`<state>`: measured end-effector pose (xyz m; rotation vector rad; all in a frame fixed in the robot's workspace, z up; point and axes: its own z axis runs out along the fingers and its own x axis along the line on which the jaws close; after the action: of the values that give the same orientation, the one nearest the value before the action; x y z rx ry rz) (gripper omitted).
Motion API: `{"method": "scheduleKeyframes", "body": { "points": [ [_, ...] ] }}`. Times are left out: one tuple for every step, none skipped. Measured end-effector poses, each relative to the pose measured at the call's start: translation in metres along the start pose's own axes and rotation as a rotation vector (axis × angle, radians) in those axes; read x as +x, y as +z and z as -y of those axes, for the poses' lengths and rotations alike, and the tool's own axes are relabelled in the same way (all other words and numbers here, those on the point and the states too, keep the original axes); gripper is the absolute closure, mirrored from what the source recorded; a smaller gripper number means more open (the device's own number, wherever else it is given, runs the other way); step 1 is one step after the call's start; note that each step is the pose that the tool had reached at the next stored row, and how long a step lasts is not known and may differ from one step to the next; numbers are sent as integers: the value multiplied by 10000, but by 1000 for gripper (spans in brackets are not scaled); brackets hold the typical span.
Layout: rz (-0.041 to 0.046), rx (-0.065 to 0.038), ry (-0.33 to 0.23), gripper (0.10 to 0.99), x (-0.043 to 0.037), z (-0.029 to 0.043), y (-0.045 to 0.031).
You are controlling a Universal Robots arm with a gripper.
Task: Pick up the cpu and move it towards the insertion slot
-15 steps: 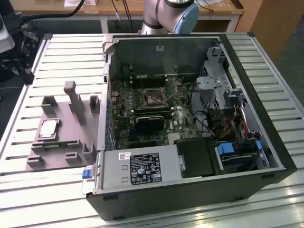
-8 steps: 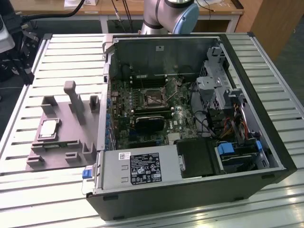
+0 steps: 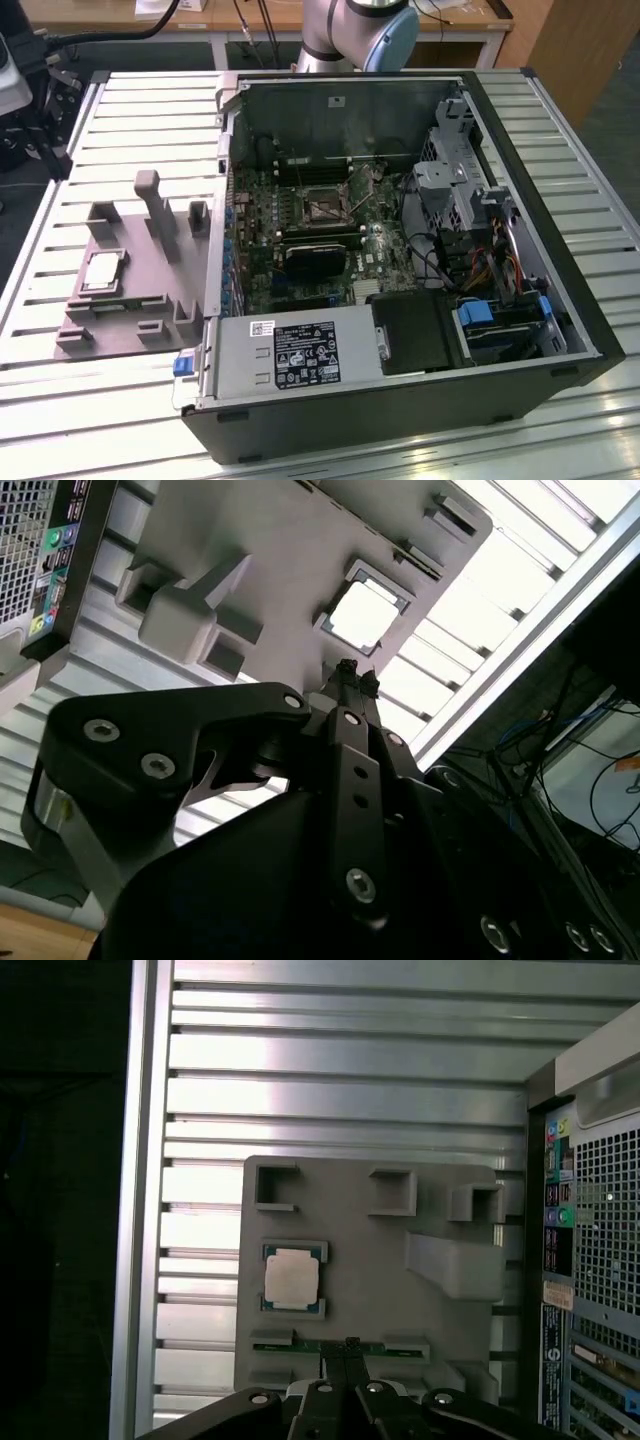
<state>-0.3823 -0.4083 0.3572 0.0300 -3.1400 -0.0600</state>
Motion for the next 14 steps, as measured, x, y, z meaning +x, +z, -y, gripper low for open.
{"method": "scheduleKeyframes", "body": {
  "points": [
    [1,0,0,984,2,1,11],
    [1,0,0,984,4,1,21],
    [1,0,0,984,6,1,31],
    [1,0,0,984,9,2,43],
    [3,0,0,984,11,2,55],
    [3,0,0,984,13,3,67],
    [6,0,0,984,16,3,79],
    [9,0,0,984,18,4,92],
    [10,1,0,984,21,4,105],
    [14,0,0,984,23,4,119],
    [19,0,-1,984,26,5,134],
    [24,1,0,984,30,5,148],
    [33,1,-1,984,33,6,164],
    [45,1,-1,984,38,6,179]
  ]
}}
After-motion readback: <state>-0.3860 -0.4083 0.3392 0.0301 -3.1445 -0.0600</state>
